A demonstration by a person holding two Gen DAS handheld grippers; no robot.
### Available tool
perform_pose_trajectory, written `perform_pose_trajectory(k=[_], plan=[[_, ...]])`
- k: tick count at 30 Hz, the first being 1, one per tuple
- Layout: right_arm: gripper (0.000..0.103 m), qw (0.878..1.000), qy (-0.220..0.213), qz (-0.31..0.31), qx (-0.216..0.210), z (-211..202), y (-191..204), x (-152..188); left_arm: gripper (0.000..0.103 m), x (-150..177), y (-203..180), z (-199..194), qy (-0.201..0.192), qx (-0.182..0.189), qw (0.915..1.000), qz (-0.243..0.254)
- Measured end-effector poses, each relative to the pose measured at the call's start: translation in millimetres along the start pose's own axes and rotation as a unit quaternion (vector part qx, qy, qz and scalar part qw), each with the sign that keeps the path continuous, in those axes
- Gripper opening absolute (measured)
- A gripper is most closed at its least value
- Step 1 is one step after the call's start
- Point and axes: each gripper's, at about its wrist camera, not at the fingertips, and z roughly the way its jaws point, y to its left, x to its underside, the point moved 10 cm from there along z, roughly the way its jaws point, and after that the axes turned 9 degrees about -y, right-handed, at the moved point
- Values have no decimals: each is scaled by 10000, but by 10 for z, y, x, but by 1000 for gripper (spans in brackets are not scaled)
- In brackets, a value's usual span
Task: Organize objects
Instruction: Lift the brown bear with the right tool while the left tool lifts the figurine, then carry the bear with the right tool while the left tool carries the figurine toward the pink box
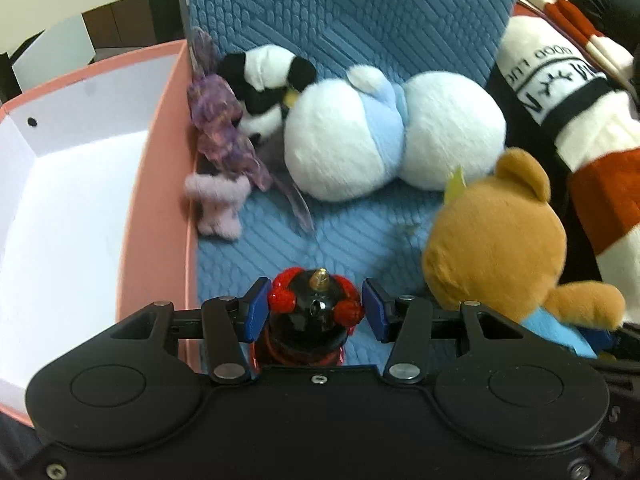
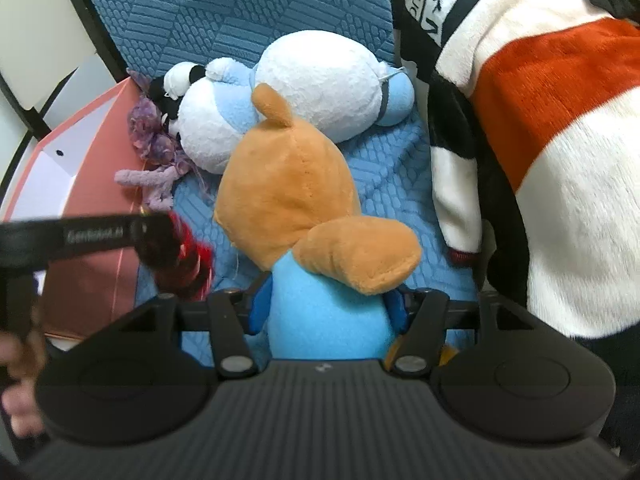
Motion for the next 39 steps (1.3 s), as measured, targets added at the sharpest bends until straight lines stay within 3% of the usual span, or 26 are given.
perform_pose_trajectory(k=[5, 8, 17, 22, 25, 39], plan=[[62, 10000, 9, 21, -34, 30, -1, -2, 47, 61, -47, -39, -27, -59, 9999, 155], [63, 10000, -21, 72, -56, 68, -14, -21, 56, 60, -33, -61, -7, -14, 9999, 102], [57, 9995, -58, 255, -179, 154, 12, -4, 65, 59, 1, 10, 66, -48, 10000, 35], [56, 9992, -170, 335, -146, 57, 20, -24, 62, 126, -1, 74, 196, -184, 9996, 125], [56, 9990, -199, 370, -147, 40, 14, -2, 52, 169, 21, 118, 290, -255, 9992, 108], [55, 9989, -8, 450, -151, 105, 45, 48, 51, 147, 51, -97, 247, -202, 9995, -53]])
